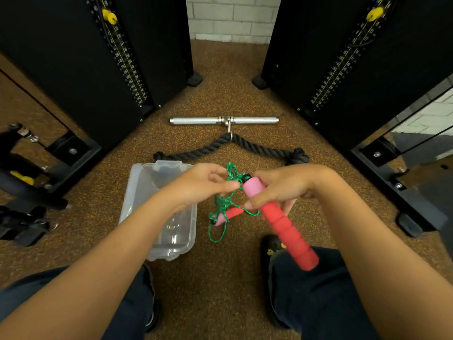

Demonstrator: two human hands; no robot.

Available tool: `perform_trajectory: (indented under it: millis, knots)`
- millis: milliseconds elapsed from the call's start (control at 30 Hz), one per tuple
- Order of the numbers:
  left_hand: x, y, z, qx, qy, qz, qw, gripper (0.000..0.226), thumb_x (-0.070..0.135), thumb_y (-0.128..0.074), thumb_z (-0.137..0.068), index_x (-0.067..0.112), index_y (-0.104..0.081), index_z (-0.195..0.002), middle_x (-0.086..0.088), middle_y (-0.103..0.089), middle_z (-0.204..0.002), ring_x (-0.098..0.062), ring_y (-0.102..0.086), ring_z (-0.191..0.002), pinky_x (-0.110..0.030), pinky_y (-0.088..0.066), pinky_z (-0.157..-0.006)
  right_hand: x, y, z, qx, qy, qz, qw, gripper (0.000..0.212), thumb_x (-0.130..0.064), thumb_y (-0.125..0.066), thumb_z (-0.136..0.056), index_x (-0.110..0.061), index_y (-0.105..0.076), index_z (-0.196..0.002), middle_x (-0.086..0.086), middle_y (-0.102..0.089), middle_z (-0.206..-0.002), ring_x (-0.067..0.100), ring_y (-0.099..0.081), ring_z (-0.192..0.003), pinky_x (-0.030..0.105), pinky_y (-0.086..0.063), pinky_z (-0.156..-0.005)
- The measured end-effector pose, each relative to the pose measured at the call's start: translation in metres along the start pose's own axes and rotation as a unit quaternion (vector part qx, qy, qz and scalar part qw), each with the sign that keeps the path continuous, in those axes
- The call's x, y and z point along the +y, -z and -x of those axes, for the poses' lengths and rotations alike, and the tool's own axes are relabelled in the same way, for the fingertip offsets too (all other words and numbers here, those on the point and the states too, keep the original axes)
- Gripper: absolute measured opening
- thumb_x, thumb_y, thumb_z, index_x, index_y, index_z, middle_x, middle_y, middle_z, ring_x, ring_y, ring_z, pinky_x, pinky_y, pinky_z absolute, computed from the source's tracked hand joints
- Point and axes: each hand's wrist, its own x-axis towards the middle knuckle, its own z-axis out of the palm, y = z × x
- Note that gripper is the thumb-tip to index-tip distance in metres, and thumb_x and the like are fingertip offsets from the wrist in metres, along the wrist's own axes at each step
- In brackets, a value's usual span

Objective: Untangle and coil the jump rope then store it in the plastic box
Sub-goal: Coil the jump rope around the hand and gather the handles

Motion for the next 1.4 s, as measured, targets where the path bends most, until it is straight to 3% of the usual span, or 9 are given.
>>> perform_trajectory:
  millis: [200, 367, 467, 633, 800, 900, 1033, 1167, 1400]
  knots:
    - [-0.003, 0.007, -0.005, 0.123, -0.078, -0.144, 0.979, 0.01, 0.019, -0.059, -0.087, 0.015, -0.067, -0.083, 0.008, -0.062, -0.068, -0.014, -0.056, -0.076, -0.029, -0.043, -0.077, 0.004, 0.005, 0.006, -0.038, -0.063, 0.093, 0.993, 0.074, -0.018, -0.062, -0.087, -0.031, -0.015, -0.143, 0.007, -0.064, -0.092, 0.027, -0.065, -0.086, 0.04, -0.054, -0.079]
    - [-0.01, 0.008, -0.011, 0.189, -0.051, -0.14, 0.971, 0.018, 0.026, -0.047, -0.093, 0.022, -0.058, -0.08, -0.001, -0.065, -0.086, -0.022, -0.058, -0.087, -0.035, -0.044, -0.083, 0.004, 0.016, 0.02, -0.026, 0.035, 0.123, 0.991, 0.039, 0.009, -0.054, -0.077, -0.028, -0.05, -0.086, -0.004, -0.054, -0.083, 0.013, -0.052, -0.074, 0.024, -0.043, -0.064]
    - [-0.018, 0.008, -0.015, 0.184, -0.011, -0.184, 0.965, 0.02, 0.029, -0.045, -0.094, 0.017, -0.06, -0.091, -0.008, -0.062, -0.11, -0.022, -0.055, -0.095, -0.032, -0.039, -0.082, 0.002, 0.017, 0.026, -0.033, 0.113, 0.039, 0.992, 0.036, 0.016, -0.052, -0.074, -0.018, -0.056, -0.085, 0.001, -0.055, -0.085, 0.011, -0.052, -0.078, 0.029, -0.046, -0.074]
    - [-0.017, -0.001, -0.013, 0.171, 0.004, -0.174, 0.97, 0.023, 0.037, -0.044, -0.093, 0.019, -0.056, -0.1, -0.006, -0.051, -0.109, -0.017, -0.049, -0.098, -0.035, -0.039, -0.091, -0.003, 0.013, 0.023, -0.026, 0.206, -0.108, 0.972, 0.017, -0.018, -0.066, -0.081, -0.013, -0.054, -0.092, 0.001, -0.059, -0.082, 0.015, -0.057, -0.079, 0.035, -0.049, -0.082]
    - [0.001, -0.005, -0.006, -0.01, 0.115, 0.133, 0.984, 0.058, 0.052, -0.026, -0.094, 0.009, -0.059, -0.073, -0.005, -0.061, -0.067, -0.014, -0.06, -0.059, -0.025, -0.044, -0.063, -0.009, 0.004, 0.013, 0.024, 0.205, -0.175, 0.963, 0.03, -0.027, -0.045, -0.094, -0.002, -0.055, -0.107, 0.007, -0.062, -0.09, 0.023, -0.058, -0.093, 0.032, -0.049, -0.088]
    - [0.003, -0.008, -0.006, -0.04, 0.098, 0.277, 0.955, 0.039, 0.04, -0.04, -0.094, 0.01, -0.06, -0.079, -0.003, -0.062, -0.069, -0.013, -0.059, -0.065, -0.024, -0.049, -0.066, -0.011, -0.004, 0.01, -0.068, 0.146, -0.069, 0.985, 0.033, -0.028, -0.045, -0.096, -0.01, -0.052, -0.122, -0.002, -0.06, -0.114, 0.009, -0.058, -0.109, 0.027, -0.048, -0.095]
    - [0.013, -0.007, 0.001, -0.053, 0.055, 0.274, 0.959, 0.026, 0.015, -0.041, -0.095, 0.008, -0.056, -0.076, -0.003, -0.056, -0.068, -0.008, -0.056, -0.054, -0.016, -0.05, -0.055, -0.005, 0.002, 0.008, -0.027, 0.05, 0.199, 0.978, 0.043, -0.042, -0.049, -0.091, -0.023, -0.05, -0.13, 0.011, -0.061, -0.125, 0.02, -0.06, -0.108, 0.046, -0.047, -0.099]
    - [0.022, -0.009, 0.013, -0.133, 0.033, 0.172, 0.976, 0.029, 0.02, -0.037, -0.096, 0.012, -0.053, -0.073, 0.005, -0.042, -0.056, -0.007, -0.034, -0.047, -0.018, -0.031, -0.05, -0.002, 0.007, 0.004, 0.153, 0.099, 0.18, 0.967, 0.058, -0.03, -0.057, -0.089, -0.031, -0.031, -0.141, 0.006, -0.035, -0.149, 0.021, -0.036, -0.134, 0.038, -0.031, -0.111]
    - [0.033, 0.003, 0.022, -0.178, -0.023, 0.183, 0.967, 0.038, 0.041, -0.041, -0.087, 0.013, -0.055, -0.066, 0.012, -0.026, -0.039, -0.003, -0.019, -0.036, -0.021, -0.015, -0.046, -0.002, 0.001, -0.005, 0.169, 0.091, 0.213, 0.958, 0.017, -0.027, -0.046, -0.096, -0.023, -0.055, -0.082, -0.007, -0.056, -0.088, 0.019, -0.049, -0.093, 0.024, -0.036, -0.075]
